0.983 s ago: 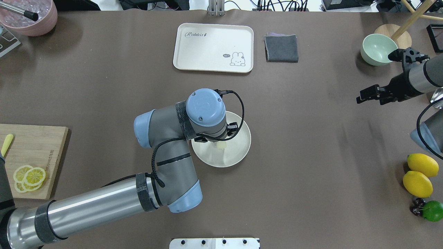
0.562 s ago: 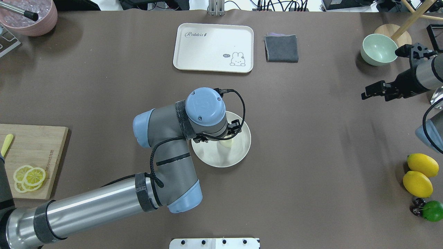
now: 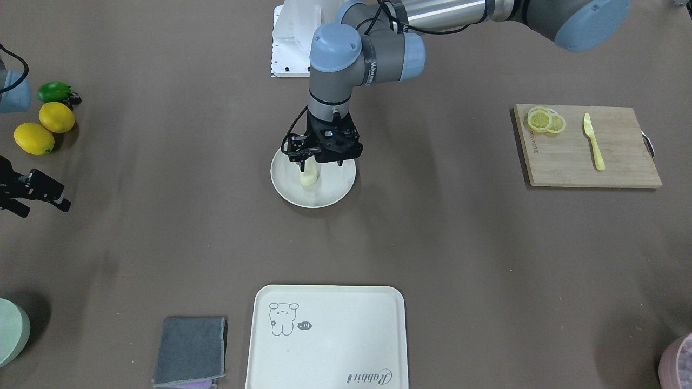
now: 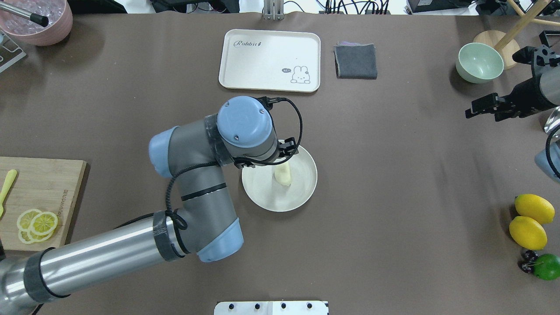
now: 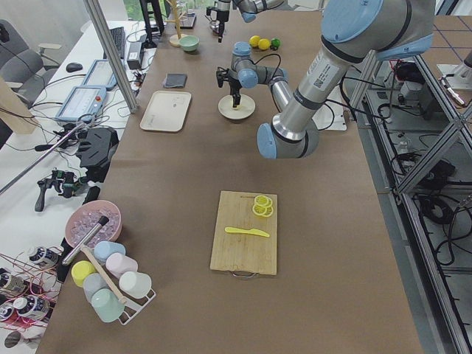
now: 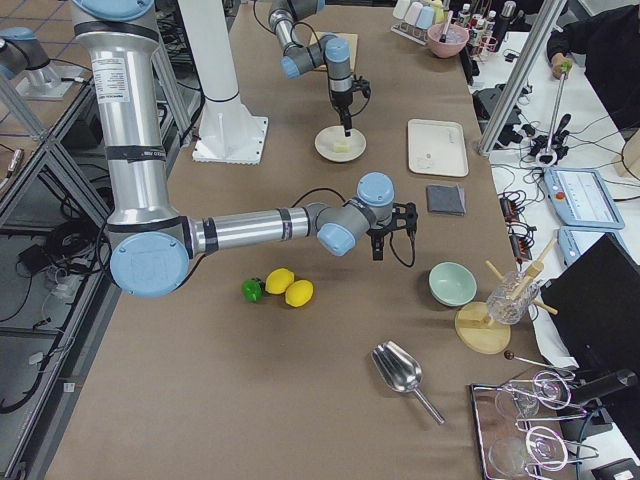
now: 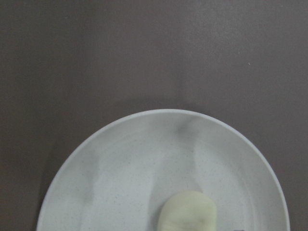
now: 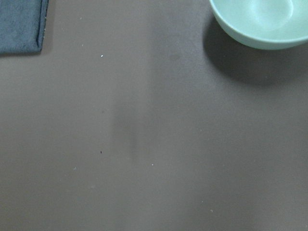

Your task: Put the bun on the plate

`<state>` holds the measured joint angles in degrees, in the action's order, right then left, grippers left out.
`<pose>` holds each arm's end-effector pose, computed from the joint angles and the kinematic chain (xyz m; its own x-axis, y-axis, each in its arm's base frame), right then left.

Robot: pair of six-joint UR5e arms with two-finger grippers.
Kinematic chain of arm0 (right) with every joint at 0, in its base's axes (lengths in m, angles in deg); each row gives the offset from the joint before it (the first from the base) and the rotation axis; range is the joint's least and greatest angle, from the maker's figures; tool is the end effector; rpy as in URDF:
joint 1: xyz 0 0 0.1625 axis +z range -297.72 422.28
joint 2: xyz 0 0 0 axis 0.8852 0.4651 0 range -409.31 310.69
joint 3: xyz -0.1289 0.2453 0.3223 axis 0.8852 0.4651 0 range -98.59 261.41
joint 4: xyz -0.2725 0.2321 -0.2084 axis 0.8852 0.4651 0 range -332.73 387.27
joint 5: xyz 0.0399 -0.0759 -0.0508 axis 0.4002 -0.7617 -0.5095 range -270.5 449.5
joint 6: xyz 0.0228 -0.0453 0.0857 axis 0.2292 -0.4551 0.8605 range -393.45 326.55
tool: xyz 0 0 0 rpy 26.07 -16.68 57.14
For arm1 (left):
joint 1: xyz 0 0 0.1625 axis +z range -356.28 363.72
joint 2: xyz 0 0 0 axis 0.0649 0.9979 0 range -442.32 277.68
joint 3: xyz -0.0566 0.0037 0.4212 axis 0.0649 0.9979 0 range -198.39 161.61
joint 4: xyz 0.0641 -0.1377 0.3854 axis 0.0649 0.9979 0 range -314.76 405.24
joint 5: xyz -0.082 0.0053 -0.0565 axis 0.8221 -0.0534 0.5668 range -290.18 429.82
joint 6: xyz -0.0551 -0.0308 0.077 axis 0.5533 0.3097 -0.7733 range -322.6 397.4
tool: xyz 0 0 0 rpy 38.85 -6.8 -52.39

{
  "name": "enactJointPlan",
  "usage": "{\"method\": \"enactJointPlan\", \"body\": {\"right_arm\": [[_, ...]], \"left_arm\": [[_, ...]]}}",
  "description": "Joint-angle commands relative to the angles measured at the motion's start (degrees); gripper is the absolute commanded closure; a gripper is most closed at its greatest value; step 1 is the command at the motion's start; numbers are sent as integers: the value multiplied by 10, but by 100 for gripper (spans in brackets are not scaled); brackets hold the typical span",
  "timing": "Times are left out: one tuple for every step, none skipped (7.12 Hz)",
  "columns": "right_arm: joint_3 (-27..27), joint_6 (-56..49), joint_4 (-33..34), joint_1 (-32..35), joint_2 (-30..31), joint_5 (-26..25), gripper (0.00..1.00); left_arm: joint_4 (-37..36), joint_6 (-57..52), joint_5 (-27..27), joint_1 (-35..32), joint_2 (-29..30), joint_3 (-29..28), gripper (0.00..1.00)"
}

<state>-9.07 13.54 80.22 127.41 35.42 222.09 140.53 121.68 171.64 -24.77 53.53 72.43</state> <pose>-0.1725 -0.5286 0.5326 0.5494 -0.0090 0.8355 -0.1364 0.9855 0.1004 0.5722 -0.4390 0.1546 0.5711 -0.1992 -0.7963 0.2696 0.9618 -0.0472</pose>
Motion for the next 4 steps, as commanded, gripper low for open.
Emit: {"method": "enactJointPlan", "body": {"right_arm": [[-2,-86,46,43,-1,7,0],[-2,-194,116,79,-1,5,0],[-1,-317,210,117,-17,-1,0],[-3,-380,280,146,-39,-1,0]], "left_arm": [[-126,-150,20,-77,-90,176,3],[-152,-242,84,-152,-135,201,3],[-152,-370,147,-228,-182,204,3],[-152,-493,199,-295,-237,201,3]]}}
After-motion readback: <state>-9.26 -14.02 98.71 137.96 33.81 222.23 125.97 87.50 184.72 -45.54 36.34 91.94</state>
